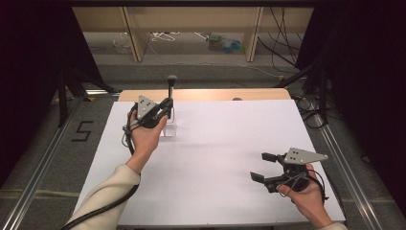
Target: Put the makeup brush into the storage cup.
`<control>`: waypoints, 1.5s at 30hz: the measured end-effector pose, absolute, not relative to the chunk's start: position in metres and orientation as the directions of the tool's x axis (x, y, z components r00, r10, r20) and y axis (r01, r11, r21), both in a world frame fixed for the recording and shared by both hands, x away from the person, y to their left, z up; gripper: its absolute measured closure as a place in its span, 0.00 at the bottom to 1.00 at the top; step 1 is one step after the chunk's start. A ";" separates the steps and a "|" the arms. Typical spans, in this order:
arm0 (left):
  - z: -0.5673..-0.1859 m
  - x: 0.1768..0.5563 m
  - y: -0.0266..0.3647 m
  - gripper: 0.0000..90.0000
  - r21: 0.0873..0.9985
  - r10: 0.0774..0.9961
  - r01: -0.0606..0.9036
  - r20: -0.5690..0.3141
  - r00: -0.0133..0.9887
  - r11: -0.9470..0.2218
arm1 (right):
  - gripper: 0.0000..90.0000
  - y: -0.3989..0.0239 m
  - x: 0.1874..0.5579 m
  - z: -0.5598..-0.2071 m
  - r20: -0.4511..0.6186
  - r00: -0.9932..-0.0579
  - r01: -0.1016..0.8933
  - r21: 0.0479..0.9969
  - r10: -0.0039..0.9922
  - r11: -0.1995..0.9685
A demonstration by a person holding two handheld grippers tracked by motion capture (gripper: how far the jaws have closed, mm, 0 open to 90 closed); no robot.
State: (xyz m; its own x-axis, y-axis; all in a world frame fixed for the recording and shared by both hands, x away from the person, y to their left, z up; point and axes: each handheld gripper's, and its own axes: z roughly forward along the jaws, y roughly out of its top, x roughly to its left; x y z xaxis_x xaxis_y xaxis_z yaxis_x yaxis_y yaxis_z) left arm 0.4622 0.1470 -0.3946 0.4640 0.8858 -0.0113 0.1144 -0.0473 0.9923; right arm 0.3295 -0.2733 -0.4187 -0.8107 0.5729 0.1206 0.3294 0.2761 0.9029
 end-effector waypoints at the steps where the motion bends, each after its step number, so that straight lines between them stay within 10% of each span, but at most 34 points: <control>1: -0.395 0.462 0.147 0.88 0.992 0.886 0.114 -0.012 0.464 -0.046 | 0.19 -0.273 0.330 -0.419 0.118 -0.810 0.327 0.904 0.574 0.276; 45: -0.397 0.473 0.147 0.88 0.991 0.889 0.123 -0.007 0.458 -0.056 | 0.19 -0.274 0.329 -0.419 0.121 -0.811 0.329 0.904 0.572 0.275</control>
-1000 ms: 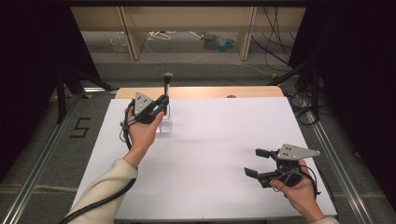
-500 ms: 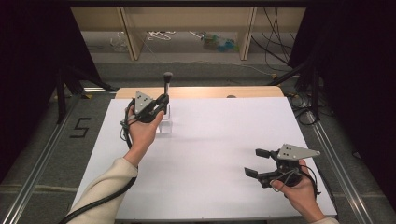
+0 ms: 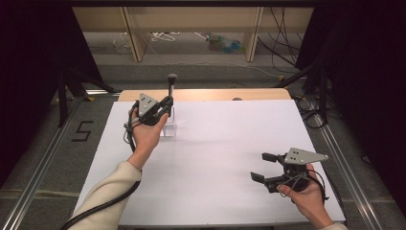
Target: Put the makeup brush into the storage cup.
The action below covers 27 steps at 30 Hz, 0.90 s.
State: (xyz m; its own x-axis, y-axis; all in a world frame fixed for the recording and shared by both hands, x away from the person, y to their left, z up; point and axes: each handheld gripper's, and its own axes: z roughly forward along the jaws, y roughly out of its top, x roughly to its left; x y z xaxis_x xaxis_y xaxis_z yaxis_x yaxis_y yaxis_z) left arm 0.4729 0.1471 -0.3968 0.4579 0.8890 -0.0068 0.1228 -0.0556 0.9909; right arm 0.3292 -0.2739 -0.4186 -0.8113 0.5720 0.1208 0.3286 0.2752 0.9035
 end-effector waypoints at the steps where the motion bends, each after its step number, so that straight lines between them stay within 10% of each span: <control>1: -0.397 0.473 0.147 0.88 0.991 0.889 0.124 -0.008 0.458 -0.055 | 0.19 -0.274 0.329 -0.419 0.121 -0.811 0.329 0.903 0.572 0.275; 27: -0.401 0.479 0.149 0.88 0.990 0.895 0.134 -0.013 0.446 -0.053 | 0.19 -0.274 0.328 -0.418 0.117 -0.807 0.336 0.897 0.579 0.287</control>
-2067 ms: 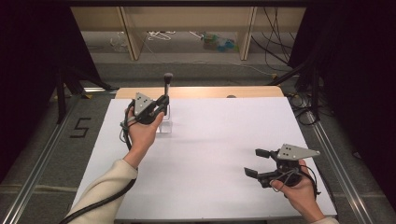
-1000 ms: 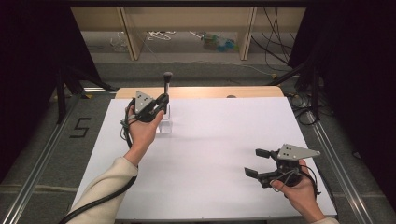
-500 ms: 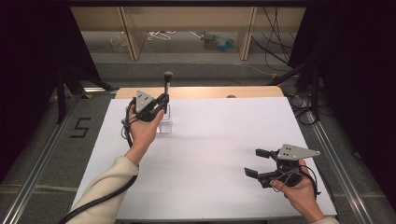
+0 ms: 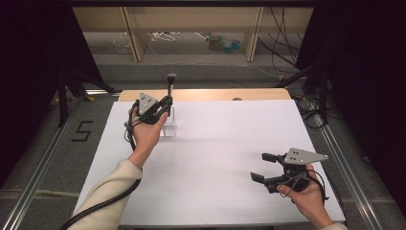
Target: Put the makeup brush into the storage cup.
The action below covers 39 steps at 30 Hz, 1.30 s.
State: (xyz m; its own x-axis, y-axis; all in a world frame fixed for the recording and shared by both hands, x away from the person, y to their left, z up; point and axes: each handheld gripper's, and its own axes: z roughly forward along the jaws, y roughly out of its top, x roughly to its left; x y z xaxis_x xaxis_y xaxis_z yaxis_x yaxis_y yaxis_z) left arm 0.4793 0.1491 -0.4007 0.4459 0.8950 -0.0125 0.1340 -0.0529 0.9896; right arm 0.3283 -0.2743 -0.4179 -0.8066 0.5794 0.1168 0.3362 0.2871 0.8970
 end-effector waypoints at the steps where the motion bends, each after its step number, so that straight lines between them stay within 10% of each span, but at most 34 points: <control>1: -0.401 0.479 0.149 0.88 0.990 0.895 0.135 -0.015 0.445 -0.051 | 0.19 -0.274 0.328 -0.418 0.116 -0.807 0.336 0.897 0.579 0.287; 39: -0.408 0.484 0.151 0.88 0.986 0.895 0.154 -0.007 0.445 -0.068 | 0.19 -0.273 0.329 -0.419 0.123 -0.810 0.330 0.904 0.573 0.273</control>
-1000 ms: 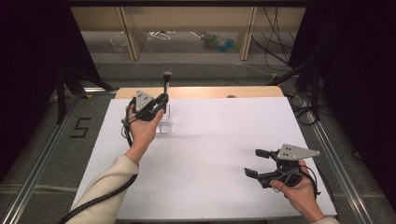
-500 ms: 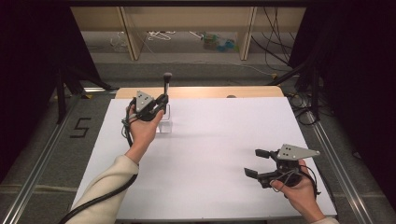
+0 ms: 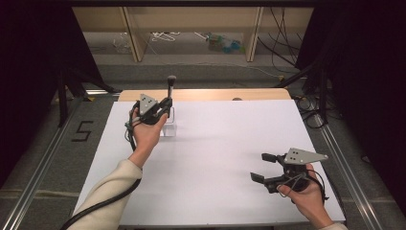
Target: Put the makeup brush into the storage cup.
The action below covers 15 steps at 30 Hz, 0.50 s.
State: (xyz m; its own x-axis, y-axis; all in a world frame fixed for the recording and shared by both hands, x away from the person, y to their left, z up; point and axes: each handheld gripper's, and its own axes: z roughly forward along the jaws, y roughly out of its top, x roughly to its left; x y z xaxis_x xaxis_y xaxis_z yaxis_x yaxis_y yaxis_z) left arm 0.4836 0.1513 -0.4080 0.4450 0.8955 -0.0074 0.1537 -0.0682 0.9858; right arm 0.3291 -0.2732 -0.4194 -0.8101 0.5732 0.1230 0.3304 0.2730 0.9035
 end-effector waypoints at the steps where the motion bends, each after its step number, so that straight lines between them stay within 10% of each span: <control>1: -0.408 0.484 0.151 0.88 0.986 0.896 0.154 -0.008 0.445 -0.068 | 0.19 -0.273 0.329 -0.419 0.123 -0.810 0.330 0.904 0.573 0.273; 15: -0.411 0.485 0.153 0.88 0.984 0.898 0.164 -0.010 0.440 -0.070 | 0.19 -0.273 0.329 -0.419 0.123 -0.810 0.330 0.903 0.573 0.273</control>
State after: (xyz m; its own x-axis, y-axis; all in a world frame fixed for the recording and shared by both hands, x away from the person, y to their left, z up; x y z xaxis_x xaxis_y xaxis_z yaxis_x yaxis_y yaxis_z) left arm 0.4852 0.1534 -0.4107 0.4401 0.8979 -0.0096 0.1643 -0.0700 0.9839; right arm 0.3290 -0.2733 -0.4192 -0.8102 0.5731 0.1231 0.3304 0.2730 0.9035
